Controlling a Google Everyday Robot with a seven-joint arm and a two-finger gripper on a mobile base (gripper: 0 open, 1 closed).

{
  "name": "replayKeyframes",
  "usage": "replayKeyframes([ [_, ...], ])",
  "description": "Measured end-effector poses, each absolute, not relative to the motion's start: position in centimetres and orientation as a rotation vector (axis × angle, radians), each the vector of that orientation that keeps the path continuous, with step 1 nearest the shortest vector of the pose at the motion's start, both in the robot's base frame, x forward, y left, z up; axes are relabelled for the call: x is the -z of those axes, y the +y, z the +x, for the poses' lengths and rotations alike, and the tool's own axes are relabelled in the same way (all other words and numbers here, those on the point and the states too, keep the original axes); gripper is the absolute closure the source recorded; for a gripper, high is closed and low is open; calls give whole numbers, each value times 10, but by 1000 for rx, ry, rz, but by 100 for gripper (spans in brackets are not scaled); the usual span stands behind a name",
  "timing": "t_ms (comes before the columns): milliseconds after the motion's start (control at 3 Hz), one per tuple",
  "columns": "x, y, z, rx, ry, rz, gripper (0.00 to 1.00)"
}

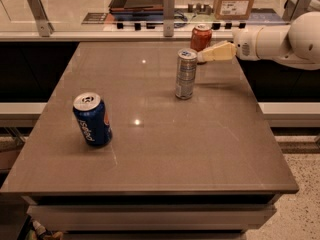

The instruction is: Move coke can near pepsi can

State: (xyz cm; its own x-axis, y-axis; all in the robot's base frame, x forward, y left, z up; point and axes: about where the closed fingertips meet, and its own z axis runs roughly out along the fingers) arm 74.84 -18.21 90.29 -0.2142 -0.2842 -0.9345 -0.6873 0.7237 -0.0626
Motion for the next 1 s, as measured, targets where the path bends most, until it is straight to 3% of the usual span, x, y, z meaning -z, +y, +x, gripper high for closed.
replayKeyframes([
  [1000,-897,-154,785,-554,1682,-776,0],
])
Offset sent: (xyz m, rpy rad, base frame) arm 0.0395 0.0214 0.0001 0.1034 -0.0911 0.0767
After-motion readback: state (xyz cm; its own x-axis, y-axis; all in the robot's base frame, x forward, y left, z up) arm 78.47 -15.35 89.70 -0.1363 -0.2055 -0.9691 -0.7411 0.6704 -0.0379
